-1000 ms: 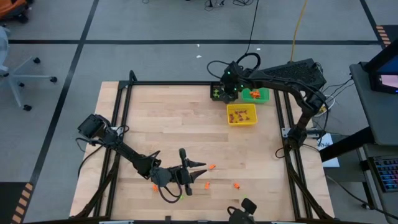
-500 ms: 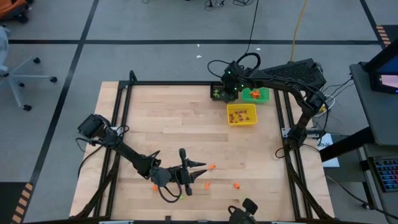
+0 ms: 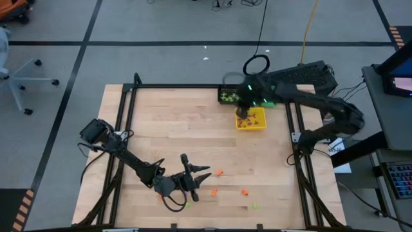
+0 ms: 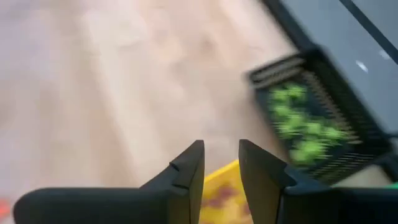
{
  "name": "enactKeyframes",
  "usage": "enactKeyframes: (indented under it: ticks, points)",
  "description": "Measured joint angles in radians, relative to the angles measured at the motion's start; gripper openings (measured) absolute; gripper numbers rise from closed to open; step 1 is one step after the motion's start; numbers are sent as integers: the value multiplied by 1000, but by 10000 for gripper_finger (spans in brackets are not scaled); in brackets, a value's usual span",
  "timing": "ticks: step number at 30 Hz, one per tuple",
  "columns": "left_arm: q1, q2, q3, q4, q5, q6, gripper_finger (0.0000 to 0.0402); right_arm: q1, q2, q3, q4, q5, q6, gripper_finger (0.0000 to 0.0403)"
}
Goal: Sort Halloween decoration
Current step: Put the orange skeleton toy into the green basket
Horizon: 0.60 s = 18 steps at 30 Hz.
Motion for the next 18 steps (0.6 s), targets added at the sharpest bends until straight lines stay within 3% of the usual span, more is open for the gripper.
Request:
enactKeyframes:
  ticks: [4, 10, 14, 18]
  points:
    - [-12, 0, 0, 0, 18, -11, 115, 195, -194, -157, 64, 67, 80, 89]
    - [0, 0, 16, -3, 190, -104, 115, 533, -416, -446, 265, 234, 256, 89]
    - [59, 0, 26, -20, 361, -248, 115, 707, -448, -548, 344, 337, 327, 89]
    - [100, 0, 26, -68, 377, -357, 115, 833, -424, -566, 349, 447, 347, 89]
